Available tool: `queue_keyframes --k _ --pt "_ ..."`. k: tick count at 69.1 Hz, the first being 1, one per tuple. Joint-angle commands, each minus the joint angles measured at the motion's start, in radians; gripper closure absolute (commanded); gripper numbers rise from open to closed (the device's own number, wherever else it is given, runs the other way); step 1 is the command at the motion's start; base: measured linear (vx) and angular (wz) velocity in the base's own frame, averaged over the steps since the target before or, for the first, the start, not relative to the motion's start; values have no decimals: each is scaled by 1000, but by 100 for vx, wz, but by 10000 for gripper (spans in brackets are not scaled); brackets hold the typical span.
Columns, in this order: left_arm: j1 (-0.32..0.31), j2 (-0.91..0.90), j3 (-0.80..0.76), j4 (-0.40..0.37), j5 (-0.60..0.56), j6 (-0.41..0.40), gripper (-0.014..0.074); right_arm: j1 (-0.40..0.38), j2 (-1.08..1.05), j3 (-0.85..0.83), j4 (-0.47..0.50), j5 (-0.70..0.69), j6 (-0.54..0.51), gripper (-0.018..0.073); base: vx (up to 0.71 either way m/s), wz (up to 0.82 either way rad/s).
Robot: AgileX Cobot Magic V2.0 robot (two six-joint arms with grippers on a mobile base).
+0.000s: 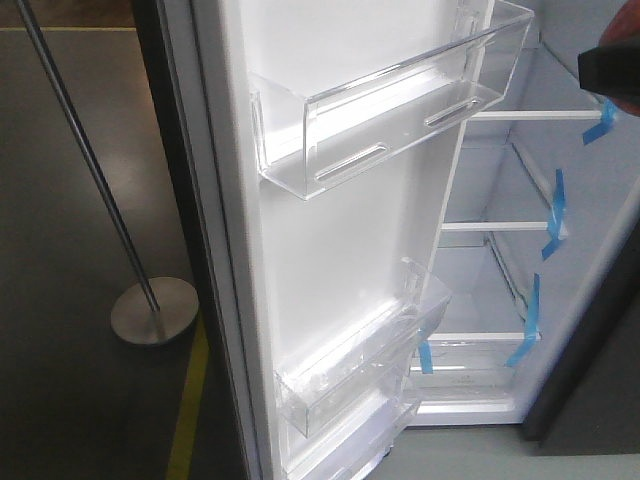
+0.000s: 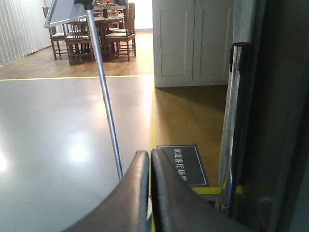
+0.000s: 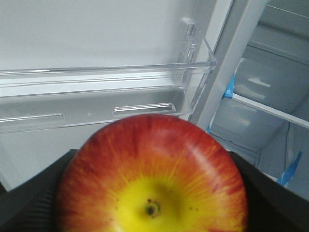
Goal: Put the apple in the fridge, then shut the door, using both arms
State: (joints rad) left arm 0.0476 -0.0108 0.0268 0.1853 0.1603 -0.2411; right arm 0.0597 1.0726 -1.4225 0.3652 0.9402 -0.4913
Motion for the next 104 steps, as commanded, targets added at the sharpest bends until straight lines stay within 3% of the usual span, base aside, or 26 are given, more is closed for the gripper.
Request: queue_keyframes --k 1,35,41,48,62,71,80,93,104 --pt "-2 -16 15 -1 -70 -7 604 1 -14 -29 18 -76 2 483 0 0" --pt "-2 -16 15 -1 -70 -7 604 1 -14 -29 38 -127 -4 483 0 0" --pt "-2 -16 15 -1 -70 -7 604 1 -13 -29 91 -200 -34 483 0 0" --pt "-2 -16 15 -1 -70 -7 604 1 8 -51 221 -297 -121 483 0 0" --pt "-2 -16 15 -1 -70 -7 604 1 172 -200 522 -286 -398 483 0 0" --pt "-2 -16 15 -1 -70 -7 604 1 308 -301 656 -266 -500 483 0 0" --pt "-2 -16 15 -1 -70 -7 604 1 440 -390 703 -201 -523 481 0 0" --pt "-2 -16 15 -1 -70 -7 604 1 573 -462 689 -132 -527 466 0 0" --pt "-2 -16 15 -1 -70 -7 604 1 624 -474 690 -103 -527 375 0 0"
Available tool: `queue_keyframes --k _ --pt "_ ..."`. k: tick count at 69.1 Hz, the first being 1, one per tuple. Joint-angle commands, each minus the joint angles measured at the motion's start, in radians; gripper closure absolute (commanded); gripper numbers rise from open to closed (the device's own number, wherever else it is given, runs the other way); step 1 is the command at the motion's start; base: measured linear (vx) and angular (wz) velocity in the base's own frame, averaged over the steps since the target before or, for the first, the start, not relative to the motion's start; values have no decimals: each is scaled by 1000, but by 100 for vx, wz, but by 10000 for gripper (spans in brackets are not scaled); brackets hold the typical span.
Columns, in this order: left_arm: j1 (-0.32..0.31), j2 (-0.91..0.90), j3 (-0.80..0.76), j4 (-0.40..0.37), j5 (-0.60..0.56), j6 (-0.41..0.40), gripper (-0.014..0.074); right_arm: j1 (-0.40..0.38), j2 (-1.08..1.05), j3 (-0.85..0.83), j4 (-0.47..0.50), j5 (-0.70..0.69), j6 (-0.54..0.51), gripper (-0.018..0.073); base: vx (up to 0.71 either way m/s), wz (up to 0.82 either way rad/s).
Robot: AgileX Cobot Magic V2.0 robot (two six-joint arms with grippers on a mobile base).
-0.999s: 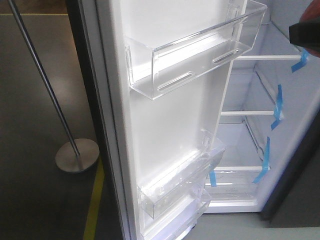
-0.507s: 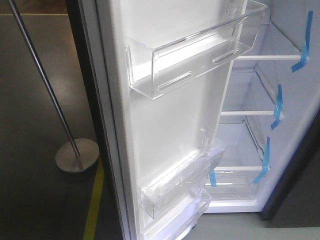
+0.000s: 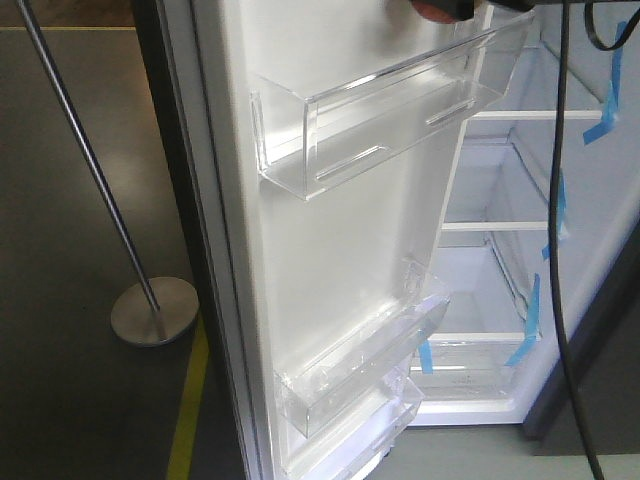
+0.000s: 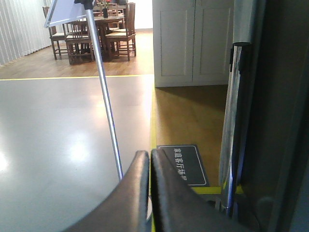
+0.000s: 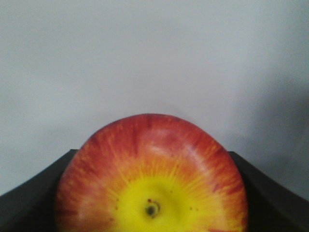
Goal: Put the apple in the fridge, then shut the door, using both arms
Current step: 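Lower the apple into the upper clear door bin and open the right gripper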
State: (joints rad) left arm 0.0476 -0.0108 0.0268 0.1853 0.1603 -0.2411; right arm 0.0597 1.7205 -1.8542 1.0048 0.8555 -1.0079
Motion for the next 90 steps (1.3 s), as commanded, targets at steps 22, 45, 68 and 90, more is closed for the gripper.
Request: queue_keyframes --k 22,45,68,90 --pt "-2 -16 15 -1 -70 -7 604 1 -17 -39 45 -42 -9 -43 0 0" --pt "-2 -16 15 -1 -70 -7 604 1 -25 -39 43 -60 22 -87 0 0" --pt "-2 -16 15 -1 -70 -7 604 0 -209 -39 15 -39 51 234 0 0" --pt "-2 -16 15 -1 -70 -7 604 0 -411 -39 -176 117 226 564 0 0"
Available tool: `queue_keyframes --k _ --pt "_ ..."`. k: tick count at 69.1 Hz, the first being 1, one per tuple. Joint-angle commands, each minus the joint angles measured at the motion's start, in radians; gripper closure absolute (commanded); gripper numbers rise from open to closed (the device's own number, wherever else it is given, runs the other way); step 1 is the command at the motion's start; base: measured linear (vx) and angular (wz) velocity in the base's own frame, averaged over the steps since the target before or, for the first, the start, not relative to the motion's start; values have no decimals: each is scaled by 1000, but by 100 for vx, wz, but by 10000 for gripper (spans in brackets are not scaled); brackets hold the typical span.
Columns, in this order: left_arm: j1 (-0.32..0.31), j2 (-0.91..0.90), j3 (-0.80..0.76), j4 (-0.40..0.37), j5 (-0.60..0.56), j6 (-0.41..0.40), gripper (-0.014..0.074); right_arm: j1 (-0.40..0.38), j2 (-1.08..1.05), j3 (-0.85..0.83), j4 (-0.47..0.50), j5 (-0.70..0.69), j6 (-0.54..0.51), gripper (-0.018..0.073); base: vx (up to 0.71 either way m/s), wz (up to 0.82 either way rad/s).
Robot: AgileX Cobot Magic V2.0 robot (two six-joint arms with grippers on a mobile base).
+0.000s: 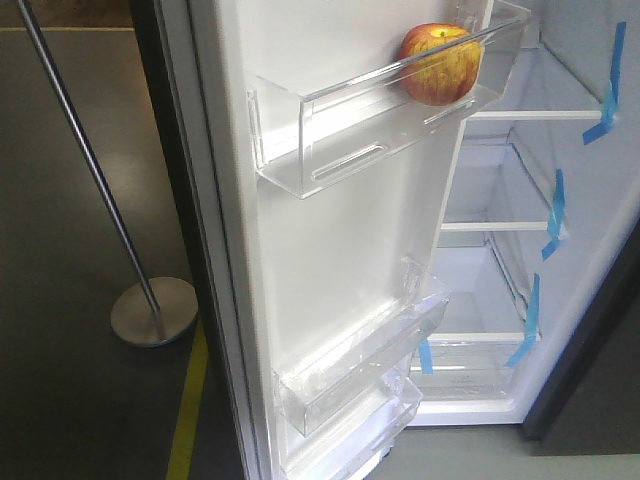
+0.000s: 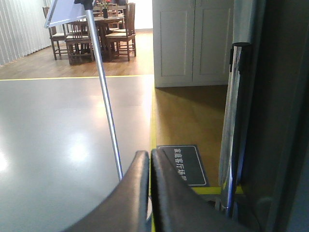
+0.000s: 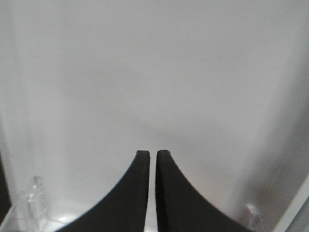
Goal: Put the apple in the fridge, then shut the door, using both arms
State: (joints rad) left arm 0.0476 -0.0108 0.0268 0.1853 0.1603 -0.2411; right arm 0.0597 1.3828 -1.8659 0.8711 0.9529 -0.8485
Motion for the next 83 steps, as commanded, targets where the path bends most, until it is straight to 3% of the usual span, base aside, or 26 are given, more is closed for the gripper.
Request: queue_keyframes --k 1,12,21,41,54,60,72,83 --pt "-2 -16 15 -1 -70 -7 604 0 -81 -27 -57 35 82 564 0 0" --pt "-2 -16 15 -1 -71 -7 604 0 -163 -2 -216 103 207 564 0 0" --pt "-2 -16 15 -33 -78 -16 604 0 -264 135 -288 103 231 564 0 0" --pt "-2 -16 15 -250 -109 -175 604 0 -578 692 -275 -28 234 564 0 0" --pt "-2 -16 15 -264 -131 -175 604 0 -786 985 -279 -54 281 564 0 0" --pt "-2 -16 14 -272 -191 -184 604 0 -879 1084 -281 -82 288 564 0 0" --pt "-2 -16 5 -415 -258 -326 604 0 -1009 1187 -280 -98 331 564 0 0" --pt "-2 -16 5 -516 -279 -372 604 0 -1055 1221 -284 -94 340 564 0 0"
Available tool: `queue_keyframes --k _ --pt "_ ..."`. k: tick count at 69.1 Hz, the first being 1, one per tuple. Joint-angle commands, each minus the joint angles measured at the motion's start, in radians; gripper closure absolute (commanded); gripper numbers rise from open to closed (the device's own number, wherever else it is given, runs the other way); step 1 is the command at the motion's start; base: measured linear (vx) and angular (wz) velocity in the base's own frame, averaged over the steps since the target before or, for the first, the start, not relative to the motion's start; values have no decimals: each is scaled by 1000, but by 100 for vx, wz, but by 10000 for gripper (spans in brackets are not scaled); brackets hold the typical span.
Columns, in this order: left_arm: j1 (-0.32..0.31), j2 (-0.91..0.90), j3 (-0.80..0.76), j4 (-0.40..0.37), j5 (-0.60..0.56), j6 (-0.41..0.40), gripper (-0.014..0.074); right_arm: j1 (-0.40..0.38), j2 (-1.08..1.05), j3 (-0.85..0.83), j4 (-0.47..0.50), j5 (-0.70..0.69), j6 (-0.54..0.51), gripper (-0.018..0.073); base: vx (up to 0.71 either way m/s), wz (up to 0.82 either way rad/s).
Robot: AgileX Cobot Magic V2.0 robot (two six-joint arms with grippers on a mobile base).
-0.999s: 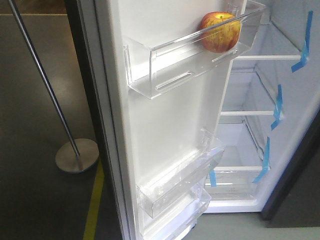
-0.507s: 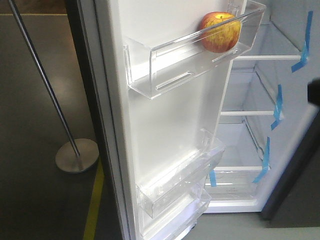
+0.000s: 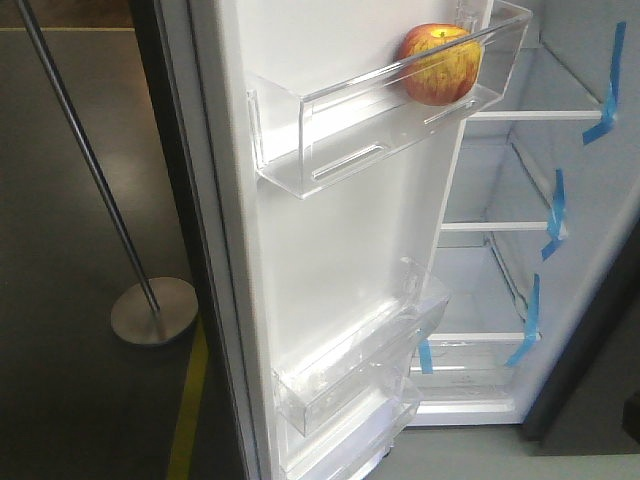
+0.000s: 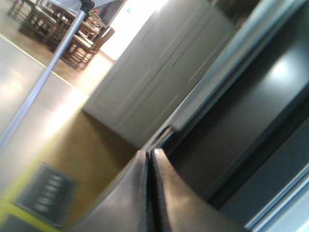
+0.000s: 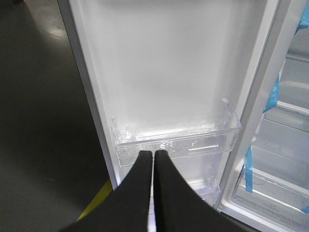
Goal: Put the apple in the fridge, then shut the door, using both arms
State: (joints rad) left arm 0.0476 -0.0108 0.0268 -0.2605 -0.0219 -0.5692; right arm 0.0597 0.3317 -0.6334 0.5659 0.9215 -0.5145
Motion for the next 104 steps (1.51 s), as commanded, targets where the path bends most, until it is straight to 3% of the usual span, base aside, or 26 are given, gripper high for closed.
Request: queue_keyframes --k 1,7,11,18,23,35,46,51,60,69,80,92,104 --pt "-2 -16 5 -85 -103 -51 604 0 -3 -12 21 -58 6 564 0 0" --pt "-2 -16 4 -215 -169 -161 604 0 -3 -12 20 -42 6 564 0 0" --pt "-2 -16 2 -257 -214 -241 604 0 -3 -12 20 -35 6 564 0 0" --pt "-2 -16 -44 -247 -228 -341 604 0 -3 -12 20 -36 6 564 0 0" --pt "-2 -16 -104 -202 -226 -363 604 0 -3 -12 21 -36 6 564 0 0" --pt "-2 39 -308 -39 -229 -361 603 0 -3 -12 31 -37 6 564 0 0" --pt "-2 181 -497 235 -229 -362 594 0 -3 -12 34 -41 6 564 0 0" --pt "-2 267 -568 320 -231 -397 577 0 -3 -12 34 -41 5 564 0 0" --pt "-2 454 -674 455 -312 -540 503 0 -3 -12 33 -44 2 562 0 0" --pt "-2 679 -785 631 -458 -715 357 0 -3 -12 33 -48 -1 561 0 0" --pt "-2 975 -958 727 -528 -924 209 0 -3 -12 32 -48 -1 561 0 0" --pt "-2 1252 -1174 856 -586 -1123 176 0 -3 -12 36 -53 -1 561 0 0" --pt "-2 1490 -1378 1142 -731 -1435 178 0 -3 -12 36 -54 -1 561 0 0"
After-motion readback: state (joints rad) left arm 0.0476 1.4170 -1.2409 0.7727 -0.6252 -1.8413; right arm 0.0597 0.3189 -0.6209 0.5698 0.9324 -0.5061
